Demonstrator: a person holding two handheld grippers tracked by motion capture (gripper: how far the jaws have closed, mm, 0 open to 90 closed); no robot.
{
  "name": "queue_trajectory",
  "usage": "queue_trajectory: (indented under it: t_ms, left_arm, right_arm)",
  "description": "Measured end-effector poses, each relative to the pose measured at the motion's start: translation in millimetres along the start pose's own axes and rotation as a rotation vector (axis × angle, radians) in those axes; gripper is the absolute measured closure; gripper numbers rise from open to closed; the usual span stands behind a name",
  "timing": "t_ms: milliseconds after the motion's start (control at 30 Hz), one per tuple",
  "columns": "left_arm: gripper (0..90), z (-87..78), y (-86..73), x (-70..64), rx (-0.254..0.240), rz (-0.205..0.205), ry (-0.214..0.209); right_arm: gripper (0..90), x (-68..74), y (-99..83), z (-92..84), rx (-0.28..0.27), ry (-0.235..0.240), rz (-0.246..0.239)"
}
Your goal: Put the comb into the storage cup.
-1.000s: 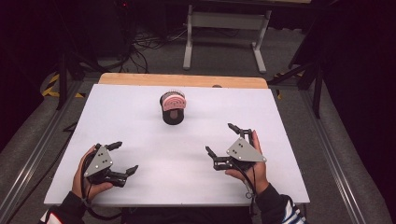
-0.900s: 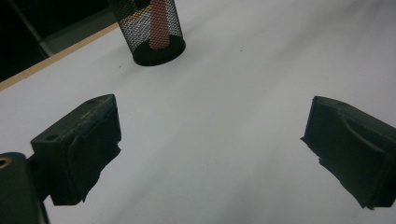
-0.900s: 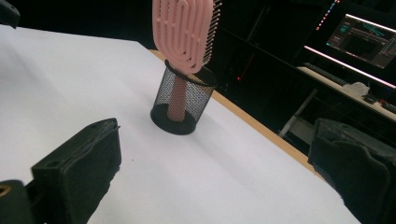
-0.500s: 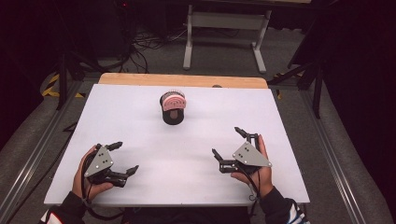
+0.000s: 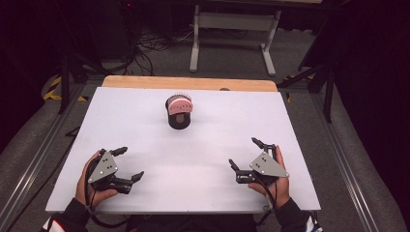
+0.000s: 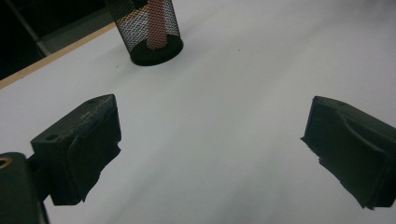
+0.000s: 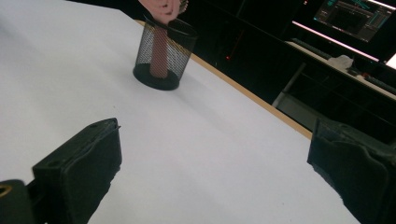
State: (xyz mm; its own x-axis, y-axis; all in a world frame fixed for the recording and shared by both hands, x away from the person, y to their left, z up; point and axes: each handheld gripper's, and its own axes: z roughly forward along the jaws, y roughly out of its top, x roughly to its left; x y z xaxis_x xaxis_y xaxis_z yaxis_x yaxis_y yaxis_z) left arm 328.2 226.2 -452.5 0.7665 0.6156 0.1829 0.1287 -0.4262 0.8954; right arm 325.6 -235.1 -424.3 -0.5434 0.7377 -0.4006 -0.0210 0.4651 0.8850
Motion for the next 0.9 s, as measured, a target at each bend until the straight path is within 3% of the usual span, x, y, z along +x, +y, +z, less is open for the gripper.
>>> queue_trajectory:
  t_ms: [233,533,700,900]
  left_arm:
    - [4.8,2.2,0.9,-0.7,0.002,0.001,-0.007]
    - [4.5,4.6,1.6,-1.4,0.001,-0.003,-0.010]
    - [3.7,5.0,1.4,-1.1,0.003,-0.009,-0.004]
    - [3.6,5.2,1.6,-3.1,0.010,0.001,-0.002]
  right_arm:
    - [3.5,-9.9,-14.1,-5.3,0.025,-0.010,0.030]
    - [3.3,-19.8,-43.5,-16.2,0.100,-0.018,0.055]
    - [3.4,-23.9,-45.8,-16.4,0.086,-0.007,0.098]
    - [3.4,-21.6,-45.9,-15.2,0.087,0.002,0.085]
